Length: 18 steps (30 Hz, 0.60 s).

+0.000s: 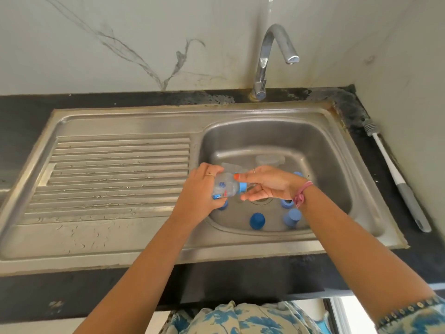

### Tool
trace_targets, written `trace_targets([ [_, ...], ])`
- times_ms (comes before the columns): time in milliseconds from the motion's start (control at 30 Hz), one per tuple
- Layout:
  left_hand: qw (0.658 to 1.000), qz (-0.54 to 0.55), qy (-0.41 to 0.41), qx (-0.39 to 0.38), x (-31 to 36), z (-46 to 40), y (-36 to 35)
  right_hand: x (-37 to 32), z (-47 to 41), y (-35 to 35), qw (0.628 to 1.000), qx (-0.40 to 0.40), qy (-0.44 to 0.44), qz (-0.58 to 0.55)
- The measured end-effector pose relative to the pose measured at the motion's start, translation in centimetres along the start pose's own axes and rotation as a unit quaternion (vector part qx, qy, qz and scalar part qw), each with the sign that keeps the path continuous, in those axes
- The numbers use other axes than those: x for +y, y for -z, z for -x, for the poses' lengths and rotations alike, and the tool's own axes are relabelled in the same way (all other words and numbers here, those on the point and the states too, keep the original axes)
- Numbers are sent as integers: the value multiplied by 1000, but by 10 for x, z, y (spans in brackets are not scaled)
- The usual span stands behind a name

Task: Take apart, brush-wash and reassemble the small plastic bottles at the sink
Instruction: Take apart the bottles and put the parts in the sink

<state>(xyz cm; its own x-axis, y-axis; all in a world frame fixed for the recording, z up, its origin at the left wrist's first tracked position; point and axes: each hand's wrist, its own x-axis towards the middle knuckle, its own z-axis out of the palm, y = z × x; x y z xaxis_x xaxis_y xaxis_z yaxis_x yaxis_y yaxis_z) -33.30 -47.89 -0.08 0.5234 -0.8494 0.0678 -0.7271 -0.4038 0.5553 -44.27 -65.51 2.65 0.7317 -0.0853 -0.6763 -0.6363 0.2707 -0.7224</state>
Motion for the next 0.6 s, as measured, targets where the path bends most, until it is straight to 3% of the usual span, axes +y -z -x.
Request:
trace_targets([
  [67,999,-40,-33,-10,-3,-2,1,3,-1,-5,1000,3,10,-24],
  [300,994,-45,-21,-93,-14,-13,23,17,-5,-26,992,58,91,-66],
  [500,990,59,9,-124,-24,-14,47,21,-5,-41,988,89,117,-44],
  [600,975,147,9,-169,-28,-12,66,15,5,-40,996,8,89,-28],
])
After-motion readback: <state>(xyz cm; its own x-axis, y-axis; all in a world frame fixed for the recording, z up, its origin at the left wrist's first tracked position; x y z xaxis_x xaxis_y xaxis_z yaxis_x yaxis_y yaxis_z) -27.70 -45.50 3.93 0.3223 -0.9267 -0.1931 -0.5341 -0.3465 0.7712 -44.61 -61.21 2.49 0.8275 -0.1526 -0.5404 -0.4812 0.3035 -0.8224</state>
